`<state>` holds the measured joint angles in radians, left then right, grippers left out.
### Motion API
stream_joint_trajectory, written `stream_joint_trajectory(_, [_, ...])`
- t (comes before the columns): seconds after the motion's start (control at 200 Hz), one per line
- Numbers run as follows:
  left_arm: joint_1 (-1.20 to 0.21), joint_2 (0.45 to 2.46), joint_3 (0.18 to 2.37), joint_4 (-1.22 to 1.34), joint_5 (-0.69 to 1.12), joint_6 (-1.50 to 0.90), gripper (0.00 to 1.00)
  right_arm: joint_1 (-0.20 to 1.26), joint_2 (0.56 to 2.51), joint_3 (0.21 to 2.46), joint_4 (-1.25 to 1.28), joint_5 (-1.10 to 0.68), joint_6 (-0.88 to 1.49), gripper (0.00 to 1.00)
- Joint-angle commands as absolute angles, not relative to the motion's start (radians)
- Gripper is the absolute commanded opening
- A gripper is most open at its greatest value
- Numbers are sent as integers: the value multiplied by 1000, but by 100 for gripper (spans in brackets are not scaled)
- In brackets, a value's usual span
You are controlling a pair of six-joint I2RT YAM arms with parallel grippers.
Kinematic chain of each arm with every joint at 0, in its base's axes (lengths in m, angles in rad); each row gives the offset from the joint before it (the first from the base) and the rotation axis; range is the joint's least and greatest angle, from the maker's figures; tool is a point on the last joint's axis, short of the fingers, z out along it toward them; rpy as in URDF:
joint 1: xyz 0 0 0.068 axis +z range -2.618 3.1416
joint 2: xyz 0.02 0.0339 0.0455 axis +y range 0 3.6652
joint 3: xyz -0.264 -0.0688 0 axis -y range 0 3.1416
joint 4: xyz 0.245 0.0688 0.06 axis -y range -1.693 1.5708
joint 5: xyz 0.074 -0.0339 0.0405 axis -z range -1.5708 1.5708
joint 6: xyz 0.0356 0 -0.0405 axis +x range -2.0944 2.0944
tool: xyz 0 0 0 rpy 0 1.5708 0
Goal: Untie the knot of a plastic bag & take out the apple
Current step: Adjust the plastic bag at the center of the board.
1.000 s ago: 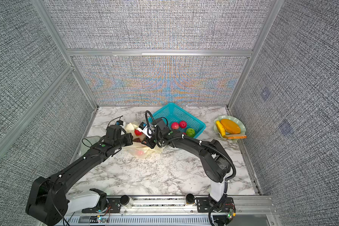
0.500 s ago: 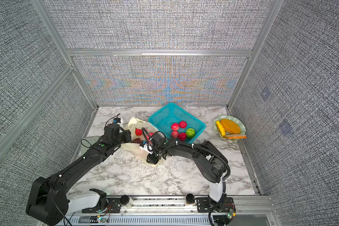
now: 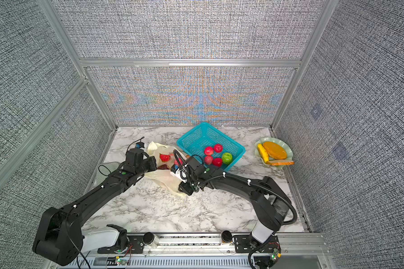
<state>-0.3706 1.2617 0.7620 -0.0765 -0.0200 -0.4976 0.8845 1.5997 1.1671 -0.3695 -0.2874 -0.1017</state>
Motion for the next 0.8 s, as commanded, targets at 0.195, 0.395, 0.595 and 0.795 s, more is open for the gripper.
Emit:
stream_joint_trajectory(0.195, [-369, 1243, 749, -67, -65, -495, 0, 830, 1658, 1389, -386, -380, -134, 42])
stream_joint_trajectory(0.395, [-367, 1262, 755, -63, -72, -489, 0, 818, 2016, 1681, -476, -280, -120, 42])
stream_joint_trajectory(0.595, [-368, 1269, 756, -67, -72, -486, 0, 816, 2108, 1736, -406, 32, -16, 55])
stream_joint_trajectory(0.795, [-368, 1273, 753, -71, -72, -484, 0, 806, 2166, 1778, -421, 158, 21, 62])
